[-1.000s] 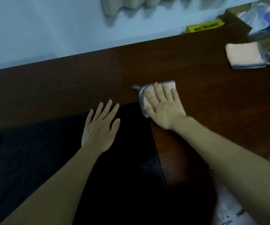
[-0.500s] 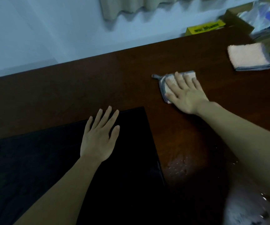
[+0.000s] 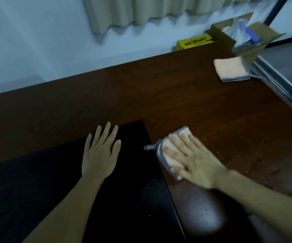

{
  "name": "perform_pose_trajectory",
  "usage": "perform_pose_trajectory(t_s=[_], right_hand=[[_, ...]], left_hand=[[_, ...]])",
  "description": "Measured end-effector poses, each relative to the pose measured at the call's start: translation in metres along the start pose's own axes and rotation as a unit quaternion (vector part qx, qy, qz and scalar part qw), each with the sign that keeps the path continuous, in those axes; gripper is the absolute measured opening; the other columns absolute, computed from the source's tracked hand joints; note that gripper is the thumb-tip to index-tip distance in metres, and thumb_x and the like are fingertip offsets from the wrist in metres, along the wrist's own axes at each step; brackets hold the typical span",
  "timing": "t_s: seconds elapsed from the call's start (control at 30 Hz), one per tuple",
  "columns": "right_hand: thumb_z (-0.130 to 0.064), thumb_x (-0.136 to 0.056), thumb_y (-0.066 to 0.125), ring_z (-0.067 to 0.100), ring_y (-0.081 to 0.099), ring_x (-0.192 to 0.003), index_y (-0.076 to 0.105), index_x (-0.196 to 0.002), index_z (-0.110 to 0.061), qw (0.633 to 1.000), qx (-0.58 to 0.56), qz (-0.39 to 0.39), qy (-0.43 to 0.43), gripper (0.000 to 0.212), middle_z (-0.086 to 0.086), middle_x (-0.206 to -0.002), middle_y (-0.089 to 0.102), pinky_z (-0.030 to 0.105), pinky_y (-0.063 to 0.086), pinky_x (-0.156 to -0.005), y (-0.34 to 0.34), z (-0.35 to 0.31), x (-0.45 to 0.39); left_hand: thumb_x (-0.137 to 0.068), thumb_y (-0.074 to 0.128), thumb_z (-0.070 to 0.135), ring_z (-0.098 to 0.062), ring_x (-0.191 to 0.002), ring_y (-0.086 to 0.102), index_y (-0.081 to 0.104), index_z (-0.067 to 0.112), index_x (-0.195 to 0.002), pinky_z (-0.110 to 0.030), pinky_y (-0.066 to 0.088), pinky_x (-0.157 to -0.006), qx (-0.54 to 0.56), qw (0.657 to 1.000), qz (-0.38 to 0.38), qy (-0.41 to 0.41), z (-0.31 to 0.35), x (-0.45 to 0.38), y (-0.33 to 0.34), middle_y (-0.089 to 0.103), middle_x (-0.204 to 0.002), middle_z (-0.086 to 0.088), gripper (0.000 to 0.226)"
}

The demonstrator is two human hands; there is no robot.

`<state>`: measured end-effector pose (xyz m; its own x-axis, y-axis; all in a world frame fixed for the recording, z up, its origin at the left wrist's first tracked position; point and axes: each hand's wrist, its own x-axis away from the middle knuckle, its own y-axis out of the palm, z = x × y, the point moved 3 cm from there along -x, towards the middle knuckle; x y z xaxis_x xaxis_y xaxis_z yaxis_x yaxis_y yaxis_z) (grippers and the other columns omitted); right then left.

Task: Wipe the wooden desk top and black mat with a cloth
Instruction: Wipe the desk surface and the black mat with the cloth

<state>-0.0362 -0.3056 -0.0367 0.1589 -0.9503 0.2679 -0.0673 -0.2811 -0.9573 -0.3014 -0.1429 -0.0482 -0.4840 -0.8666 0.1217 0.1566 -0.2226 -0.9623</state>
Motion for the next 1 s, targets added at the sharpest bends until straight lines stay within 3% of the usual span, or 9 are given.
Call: perform_pose_trajectory(t_s=[0.1,0.2,0.3,0.4,0.57,0.73,0.8,0.9,1.0], right_hand=[[-0.069,-0.089,-0.017,0.031,-0.018,-0.154,-0.023,-0.153,-0.04,0.993,0.013,0.018,0.114,0.071,0.004,-0.166,-0.025,0.044,-0.008,-0.124,-0.015,0.051,-0.039],[-0.066,-0.096,0.001,0.03,-0.014,-0.155,-0.014,-0.159,-0.038,0.97,-0.042,0.003,0.238,0.071,0.004,-0.169,-0.019,0.048,-0.006,-0.125,-0.03,0.089,-0.082],[-0.06,-0.103,0.011,0.032,-0.016,-0.155,-0.007,-0.161,-0.037,0.951,-0.078,0.008,0.298,0.065,0.005,-0.169,-0.018,0.052,-0.008,-0.124,-0.035,0.081,-0.107],[-0.057,-0.104,0.011,0.033,-0.014,-0.155,-0.008,-0.161,-0.033,0.962,-0.049,0.018,0.27,0.065,0.008,-0.169,-0.017,0.053,-0.008,-0.124,-0.024,0.031,-0.101],[-0.059,-0.096,-0.005,0.033,-0.022,-0.153,-0.013,-0.16,-0.032,0.993,-0.029,0.014,0.11,0.07,0.008,-0.166,-0.023,0.05,-0.013,-0.123,0.002,-0.062,-0.024],[-0.07,-0.1,-0.001,0.024,-0.03,-0.15,-0.021,-0.155,-0.042,1.0,0.006,-0.011,0.012,0.065,-0.002,-0.163,-0.032,0.042,-0.019,-0.121,0.006,-0.022,0.012],[-0.069,-0.095,-0.012,0.029,-0.018,-0.154,-0.021,-0.154,-0.04,0.997,0.032,0.013,0.062,0.066,0.002,-0.165,-0.023,0.042,-0.011,-0.124,-0.003,0.021,-0.005],[-0.07,-0.083,-0.01,0.029,-0.012,-0.156,-0.019,-0.155,-0.039,0.979,-0.004,0.017,0.204,0.079,0.004,-0.168,-0.019,0.046,-0.005,-0.124,-0.017,0.075,-0.044],[-0.062,-0.1,0.008,0.029,-0.014,-0.155,-0.009,-0.16,-0.038,0.953,-0.065,0.003,0.295,0.067,0.003,-0.169,-0.018,0.05,-0.007,-0.124,-0.028,0.087,-0.081]], left_hand=[[-0.099,-0.004,0.063,-0.006,-0.152,-0.017,0.002,0.044,-0.158,-0.039,-0.005,-0.125,0.005,1.0,0.008,0.003,-0.001,0.0,0.001,-0.01,-0.166,0.02,0.063],[-0.098,-0.003,0.062,-0.006,-0.153,-0.014,0.006,0.044,-0.158,-0.04,-0.005,-0.125,0.015,1.0,0.018,0.005,-0.002,-0.002,0.003,-0.007,-0.166,0.019,0.064],[-0.102,0.002,0.061,-0.007,-0.153,-0.013,0.007,0.043,-0.159,-0.039,-0.005,-0.125,0.014,1.0,0.017,0.011,-0.002,-0.002,0.003,-0.006,-0.166,0.019,0.059],[-0.103,0.004,0.059,-0.008,-0.153,-0.013,0.008,0.043,-0.159,-0.04,-0.006,-0.125,0.012,1.0,0.008,0.014,-0.003,-0.001,0.003,-0.006,-0.166,0.019,0.058],[-0.103,-0.002,0.06,-0.011,-0.154,-0.009,0.006,0.04,-0.16,-0.042,-0.001,-0.126,-0.003,1.0,0.01,0.01,-0.002,0.001,0.004,-0.005,-0.167,0.015,0.061],[-0.097,-0.009,0.063,-0.013,-0.155,-0.007,0.009,0.039,-0.16,-0.043,0.001,-0.126,0.004,1.0,0.018,0.016,-0.002,0.002,0.002,-0.003,-0.167,0.014,0.07],[-0.1,-0.004,0.063,-0.013,-0.155,-0.006,0.01,0.039,-0.16,-0.043,0.001,-0.126,0.004,1.0,0.023,0.021,-0.002,0.001,0.002,-0.002,-0.167,0.014,0.066],[-0.103,0.003,0.059,-0.013,-0.155,-0.006,0.012,0.04,-0.159,-0.042,-0.001,-0.125,0.005,0.999,0.031,0.024,-0.003,0.001,0.005,-0.001,-0.167,0.015,0.06],[-0.104,0.006,0.057,-0.011,-0.155,-0.004,0.018,0.039,-0.159,-0.041,-0.001,-0.125,0.014,0.998,0.056,0.039,0.001,0.004,0.003,0.004,-0.167,0.014,0.058]])
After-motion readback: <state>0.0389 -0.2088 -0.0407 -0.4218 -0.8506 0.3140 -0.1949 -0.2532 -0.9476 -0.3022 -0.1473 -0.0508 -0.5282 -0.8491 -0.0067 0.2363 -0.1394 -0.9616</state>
